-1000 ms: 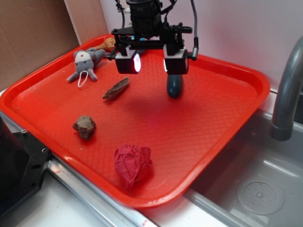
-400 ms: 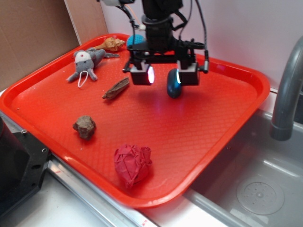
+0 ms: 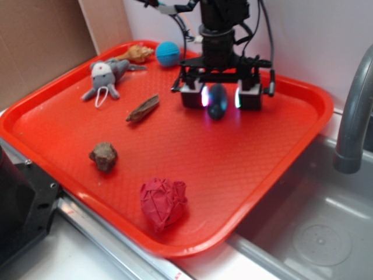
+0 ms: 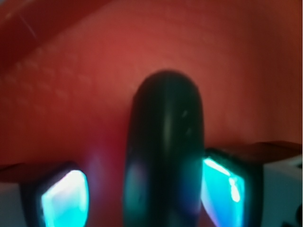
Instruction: Grab the plastic pickle.
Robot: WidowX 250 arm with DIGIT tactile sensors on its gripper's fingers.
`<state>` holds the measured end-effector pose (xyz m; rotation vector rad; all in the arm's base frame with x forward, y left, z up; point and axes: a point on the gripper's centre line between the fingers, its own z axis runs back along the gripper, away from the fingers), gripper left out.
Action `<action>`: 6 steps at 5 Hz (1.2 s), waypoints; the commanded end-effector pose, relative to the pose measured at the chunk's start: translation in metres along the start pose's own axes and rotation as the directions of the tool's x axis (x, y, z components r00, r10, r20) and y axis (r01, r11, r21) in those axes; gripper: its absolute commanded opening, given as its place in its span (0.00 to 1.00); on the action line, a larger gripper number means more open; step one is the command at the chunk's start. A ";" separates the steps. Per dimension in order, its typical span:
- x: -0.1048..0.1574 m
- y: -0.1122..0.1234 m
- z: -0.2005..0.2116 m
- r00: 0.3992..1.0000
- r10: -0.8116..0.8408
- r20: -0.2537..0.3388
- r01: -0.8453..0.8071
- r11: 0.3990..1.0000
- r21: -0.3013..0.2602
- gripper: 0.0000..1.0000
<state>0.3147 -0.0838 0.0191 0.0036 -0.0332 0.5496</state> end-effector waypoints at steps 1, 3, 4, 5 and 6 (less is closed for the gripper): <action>-0.003 0.032 0.059 0.995 -0.100 0.006 0.100 0.993 -0.063 0.00; -0.028 0.087 0.157 0.951 -0.286 0.118 0.300 0.946 -0.124 0.00; -0.040 0.103 0.206 0.929 -0.340 0.149 0.363 0.916 -0.173 0.00; -0.044 0.106 0.216 0.924 -0.363 0.119 0.380 0.905 -0.190 0.00; -0.038 0.099 0.202 0.934 -0.349 0.075 0.356 0.925 -0.135 0.00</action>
